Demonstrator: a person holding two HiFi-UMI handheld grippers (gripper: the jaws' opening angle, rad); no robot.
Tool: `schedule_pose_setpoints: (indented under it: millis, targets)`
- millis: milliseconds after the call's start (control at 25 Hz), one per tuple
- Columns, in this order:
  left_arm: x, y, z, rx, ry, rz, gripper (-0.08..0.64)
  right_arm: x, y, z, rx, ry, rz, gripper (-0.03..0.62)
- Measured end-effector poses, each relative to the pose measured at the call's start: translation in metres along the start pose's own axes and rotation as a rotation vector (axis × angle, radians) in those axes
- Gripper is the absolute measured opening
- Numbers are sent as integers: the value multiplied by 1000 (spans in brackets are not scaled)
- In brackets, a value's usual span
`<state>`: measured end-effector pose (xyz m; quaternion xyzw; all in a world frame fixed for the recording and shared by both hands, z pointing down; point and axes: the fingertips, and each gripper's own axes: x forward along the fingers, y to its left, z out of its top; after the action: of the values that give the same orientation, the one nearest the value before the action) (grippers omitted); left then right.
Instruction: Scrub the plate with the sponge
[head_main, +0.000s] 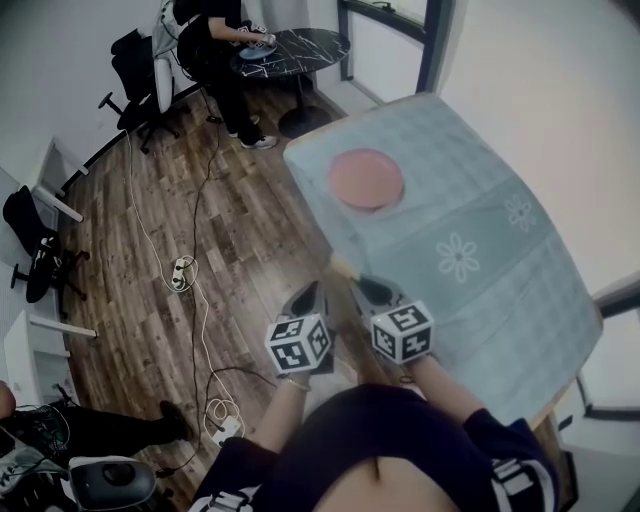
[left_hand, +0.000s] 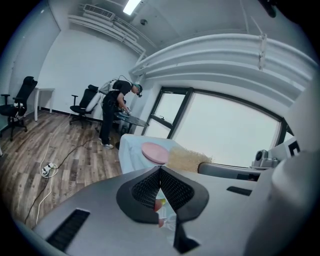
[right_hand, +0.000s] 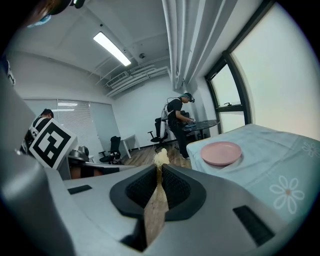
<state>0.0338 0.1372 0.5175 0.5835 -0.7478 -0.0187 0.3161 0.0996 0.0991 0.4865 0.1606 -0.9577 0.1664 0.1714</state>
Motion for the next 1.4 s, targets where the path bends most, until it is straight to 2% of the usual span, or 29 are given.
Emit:
schedule_pose_setpoints:
  millis: [440, 800, 1160, 1400]
  targets:
    - [29, 64, 53, 29, 18, -51, 11, 71, -5, 34, 41, -27, -113, 37]
    - [47, 105, 80, 56, 25, -71, 11, 115, 1, 55, 37, -59, -141, 37]
    - [65, 121, 90, 52, 59, -87, 11, 130, -4, 58, 13, -12, -182, 37]
    - [92, 117, 101, 69, 68, -103, 11, 144, -31, 66, 32, -14, -204, 37]
